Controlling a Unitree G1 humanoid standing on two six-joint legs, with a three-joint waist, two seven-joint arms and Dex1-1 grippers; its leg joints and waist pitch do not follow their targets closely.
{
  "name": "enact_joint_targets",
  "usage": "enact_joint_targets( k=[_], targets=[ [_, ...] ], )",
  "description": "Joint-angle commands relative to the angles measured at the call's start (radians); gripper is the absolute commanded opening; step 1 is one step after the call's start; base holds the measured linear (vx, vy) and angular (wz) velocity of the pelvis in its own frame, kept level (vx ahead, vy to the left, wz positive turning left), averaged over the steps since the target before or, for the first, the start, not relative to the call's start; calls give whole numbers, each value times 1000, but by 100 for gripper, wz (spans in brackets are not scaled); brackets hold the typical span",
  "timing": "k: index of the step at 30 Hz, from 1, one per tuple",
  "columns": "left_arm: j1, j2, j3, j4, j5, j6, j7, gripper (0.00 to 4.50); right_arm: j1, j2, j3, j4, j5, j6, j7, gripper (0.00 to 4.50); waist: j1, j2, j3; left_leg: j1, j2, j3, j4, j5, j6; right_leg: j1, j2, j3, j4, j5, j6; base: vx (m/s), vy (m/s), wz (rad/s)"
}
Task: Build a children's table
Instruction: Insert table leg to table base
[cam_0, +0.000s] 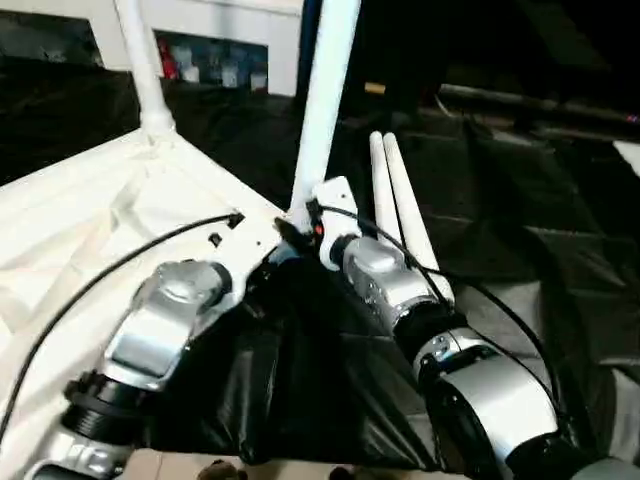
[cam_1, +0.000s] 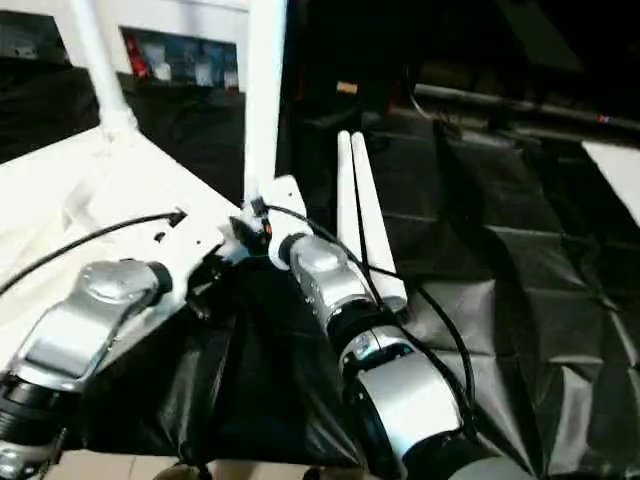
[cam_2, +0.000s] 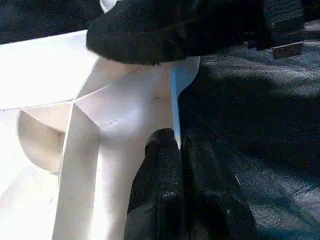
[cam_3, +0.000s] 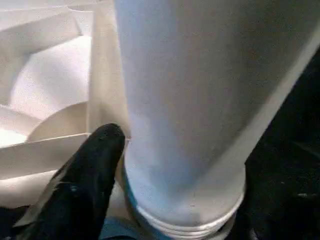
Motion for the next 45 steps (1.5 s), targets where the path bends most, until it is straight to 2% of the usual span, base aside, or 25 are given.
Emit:
enact_joint_targets(
  k=[1, 3, 7, 10, 11, 16, 18, 20, 26, 36, 42, 44, 45],
  targets=[
    [9, 5, -42, 15, -6, -40, -34, 0, 11, 17, 29, -51, -7, 13, 78, 385, 2, 34, -71, 10, 63, -20, -55, -66, 27, 55, -92, 59, -44, 86, -261, 0, 0, 0],
    [12, 13, -46, 20, -10, -63, -48, 0, 26, 1, 42, -90, -8, 16, 117, 385, 3, 37, -79, 13, 63, -19, -50, -28, 47, 60, -91, 57, -39, 135, -276, 0, 0, 0],
    [17, 37, -55, 39, -21, -130, -91, 0, 93, -63, 83, -228, -5, 40, 240, 385, 7, 37, -84, 14, 63, -18, -44, -17, 62, 62, -89, 55, -35, 166, -290, 0, 0, 0],
    [22, 48, -53, 49, -31, -157, -115, 0, 144, -112, 110, -319, -6, 62, 320, 385, 9, 41, -87, 16, 66, -19, -44, -43, 54, 63, -91, 55, -35, 133, -291, 0, 0, 0],
    [23, 51, -52, 53, -39, -169, -129, 0, 164, -135, 117, -356, -6, 75, 347, 385, 11, 40, -85, 16, 65, -20, -44, -61, 48, 64, -90, 55, -39, 112, -285, 0, 0, 0],
    [33, 81, -61, 44, -62, -204, -200, 0, 223, -196, 126, -458, -6, 123, 399, 385, 23, 48, -86, 20, 66, -21, -46, -109, 11, 60, -91, 56, -42, 40, -269, 0, 0, 0],
    [37, 89, -63, 36, -68, -209, -214, 0, 242, -203, 124, -483, -1, 138, 405, 385, 28, 45, -86, 21, 65, -21, -46, -112, 2, 59, -91, 56, -44, 26, -267, 0, 0, 0],
    [39, 93, -65, 34, -69, -211, -220, 0, 256, -202, 126, -493, -1, 147, 402, 371, 33, 49, -87, 20, 64, -22, -45, -117, -8, 60, -92, 57, -42, 22, -262, 0, 0, 0],
    [33, 102, -63, 62, -55, -234, -219, 0, 289, -191, 141, -507, -9, 155, 401, 328, 35, 47, -87, 17, 63, -23, -43, -130, -12, 60, -92, 57, -44, -12, -251, 0, 0, 0],
    [37, 116, -32, 111, -37, -292, -176, 0, 325, -187, 112, -502, 0, 158, 365, 255, 35, 48, -87, 16, 62, -27, -43, -163, -24, 59, -94, 57, -47, -82, -232, 0, 0, 0],
    [66, 118, -1, 89, -73, -336, -190, 0, 315, -181, 111, -478, -8, 148, 358, 212, 34, 47, -87, 14, 62, -30, -44, -179, -26, 59, -96, 57, -50, -123, -220, 0, 0, 0],
    [69, 109, 18, 86, -86, -340, -179, 0, 303, -178, 112, -458, -12, 140, 356, 197, 34, 43, -88, 13, 60, -29, -43, -161, -20, 59, -94, 57, -47, -107, -226, 0, 0, 0],
    [68, 106, 22, 87, -91, -338, -179, 0, 300, -178, 113, -455, -12, 139, 355, 188, 34, 45, -89, 14, 61, -28, -42, -158, -19, 58, -94, 57, -47, -103, -228, 0, 0, 0]
  ],
)
